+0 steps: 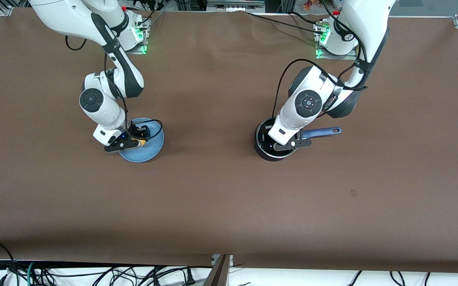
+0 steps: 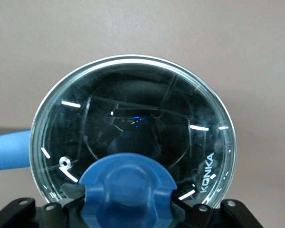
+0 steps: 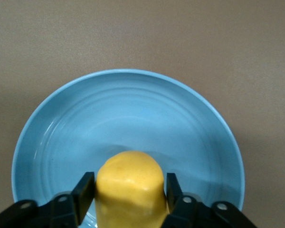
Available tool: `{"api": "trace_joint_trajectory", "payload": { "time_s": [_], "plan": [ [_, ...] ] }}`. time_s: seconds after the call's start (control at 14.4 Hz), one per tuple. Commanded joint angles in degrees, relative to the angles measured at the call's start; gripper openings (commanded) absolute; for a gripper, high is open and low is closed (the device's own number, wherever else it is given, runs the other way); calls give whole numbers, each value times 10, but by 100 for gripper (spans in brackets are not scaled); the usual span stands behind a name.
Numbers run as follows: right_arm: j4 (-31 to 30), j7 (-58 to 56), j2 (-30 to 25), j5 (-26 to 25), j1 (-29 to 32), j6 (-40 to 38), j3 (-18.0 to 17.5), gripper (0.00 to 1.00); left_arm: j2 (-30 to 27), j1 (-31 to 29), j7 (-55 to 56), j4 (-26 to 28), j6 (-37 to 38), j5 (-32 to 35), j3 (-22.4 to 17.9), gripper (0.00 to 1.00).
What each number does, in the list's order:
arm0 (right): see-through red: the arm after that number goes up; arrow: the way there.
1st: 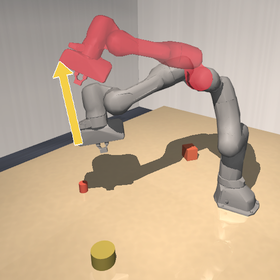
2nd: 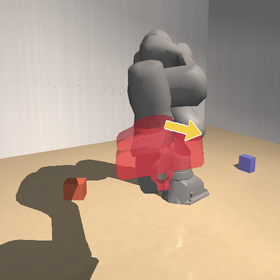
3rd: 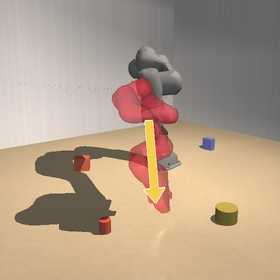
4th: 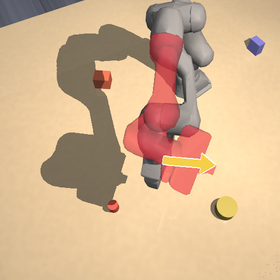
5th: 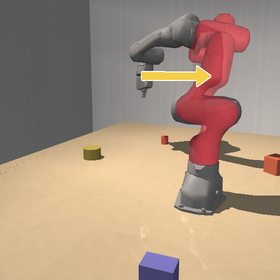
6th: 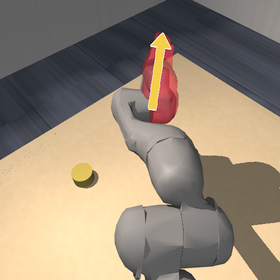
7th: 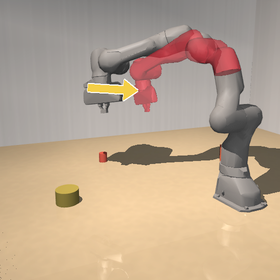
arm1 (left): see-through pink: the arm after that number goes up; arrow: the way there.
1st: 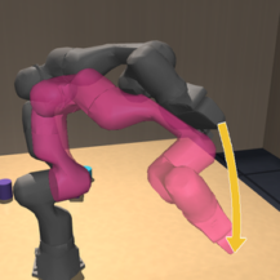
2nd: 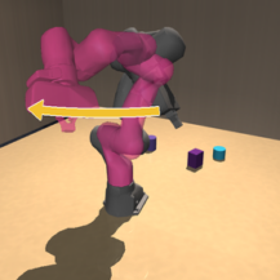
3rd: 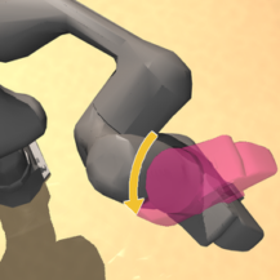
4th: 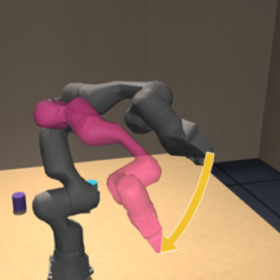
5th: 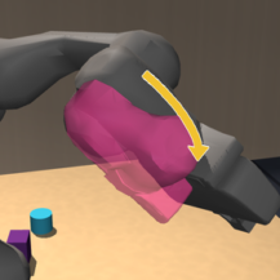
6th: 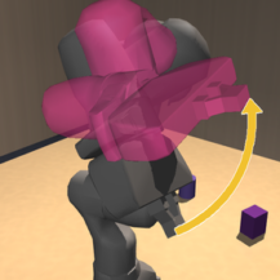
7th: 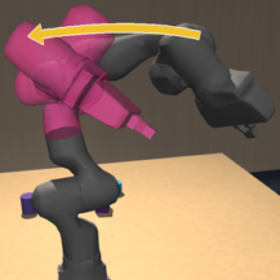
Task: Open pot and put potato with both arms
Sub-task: 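Grasp the potato with the right gripper while the left gripper grasps the knob, then lift the lid off with the left gripper while the right gripper lifts the potato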
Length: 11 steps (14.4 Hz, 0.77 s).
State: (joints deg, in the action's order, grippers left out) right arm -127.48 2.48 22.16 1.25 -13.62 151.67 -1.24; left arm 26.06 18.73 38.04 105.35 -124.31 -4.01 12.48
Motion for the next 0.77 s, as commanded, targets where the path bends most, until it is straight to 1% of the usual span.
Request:
{"api": "trace_joint_trajectory", "payload": {
  "time_s": [0.0, 0.14, 0.28, 0.42, 0.56, 0.63, 0.7],
  "plan": [
    [-13, -3, -6, 3, 2, 13, -3, 24, -35, -3, -1, -9, 43, 12, -4, 0],
    [-9, -5, -11, 3, 2, 10, -3, 20, -58, -16, -14, -9, 76, 12, -4, 0],
    [-1, -10, -22, 2, 2, 9, -3, 20, -88, -34, -52, -6, 110, 12, -4, 0],
    [12, -4, -39, 2, 2, -10, -9, 20, -122, -64, -101, -1, 152, 13, -4, 0],
    [54, 3, -44, 3, 2, -57, -39, 20, -150, -103, -146, 14, 183, 13, -4, 0],
    [83, 25, -41, 3, 1, -85, -58, 20, -173, -113, -174, 38, 185, 15, -4, 0],
    [116, 74, -37, 3, -5, -108, -77, 20, -194, -129, -200, 62, 185, 29, -4, 0]
  ]
}}
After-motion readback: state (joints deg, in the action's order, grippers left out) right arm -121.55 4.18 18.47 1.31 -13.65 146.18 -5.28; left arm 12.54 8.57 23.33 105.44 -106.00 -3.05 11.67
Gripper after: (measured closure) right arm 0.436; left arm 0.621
